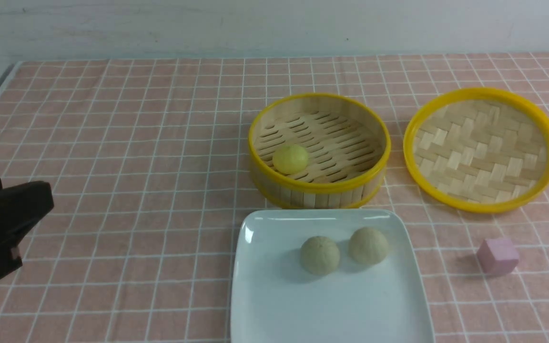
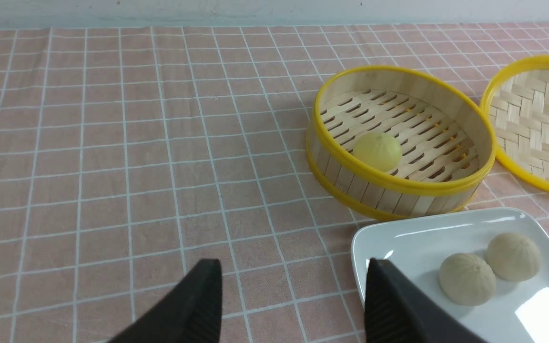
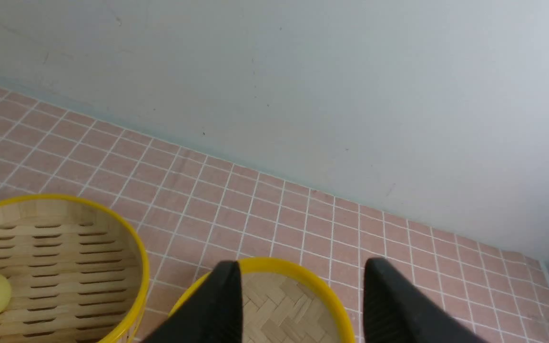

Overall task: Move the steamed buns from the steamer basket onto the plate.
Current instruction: Use the left arm to grab the steamed stuffed bun that is closest to it

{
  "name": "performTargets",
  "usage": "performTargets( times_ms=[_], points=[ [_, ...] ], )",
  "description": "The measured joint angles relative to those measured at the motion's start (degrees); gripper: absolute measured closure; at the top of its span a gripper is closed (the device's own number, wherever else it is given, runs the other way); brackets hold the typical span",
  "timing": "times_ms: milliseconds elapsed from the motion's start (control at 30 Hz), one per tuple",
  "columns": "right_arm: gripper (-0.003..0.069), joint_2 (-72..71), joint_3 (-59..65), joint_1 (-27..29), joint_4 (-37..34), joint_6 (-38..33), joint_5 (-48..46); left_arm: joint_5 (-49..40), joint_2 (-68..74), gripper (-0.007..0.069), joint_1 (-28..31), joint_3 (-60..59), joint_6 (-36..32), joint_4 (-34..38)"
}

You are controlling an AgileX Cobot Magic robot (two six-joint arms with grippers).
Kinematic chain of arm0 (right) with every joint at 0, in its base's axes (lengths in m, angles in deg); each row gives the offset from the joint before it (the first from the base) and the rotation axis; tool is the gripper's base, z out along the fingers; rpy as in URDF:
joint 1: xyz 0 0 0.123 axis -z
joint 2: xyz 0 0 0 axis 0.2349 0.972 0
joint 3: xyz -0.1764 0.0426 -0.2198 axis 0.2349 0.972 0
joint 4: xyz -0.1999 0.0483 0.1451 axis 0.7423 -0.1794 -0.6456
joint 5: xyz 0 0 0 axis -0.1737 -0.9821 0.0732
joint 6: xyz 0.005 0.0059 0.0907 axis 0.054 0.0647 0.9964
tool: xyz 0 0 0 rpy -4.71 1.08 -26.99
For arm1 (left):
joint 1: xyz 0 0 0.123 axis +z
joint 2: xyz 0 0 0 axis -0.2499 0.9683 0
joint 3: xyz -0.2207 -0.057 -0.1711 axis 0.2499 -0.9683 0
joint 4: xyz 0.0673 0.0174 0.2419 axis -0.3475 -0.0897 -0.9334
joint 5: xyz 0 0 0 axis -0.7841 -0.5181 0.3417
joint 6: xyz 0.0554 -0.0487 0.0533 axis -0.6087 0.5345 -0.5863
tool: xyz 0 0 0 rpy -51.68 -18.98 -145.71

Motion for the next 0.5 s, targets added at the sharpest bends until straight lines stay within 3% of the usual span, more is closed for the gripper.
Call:
performTargets(
  times_ms=[500],
  points=[
    [0.0344, -15.3, 0.0, 0.0, -10.7, -7.0, -17.9, 0.1, 0.0, 0.0204, 0.0, 0.0, 0.0, 0.0]
  ],
)
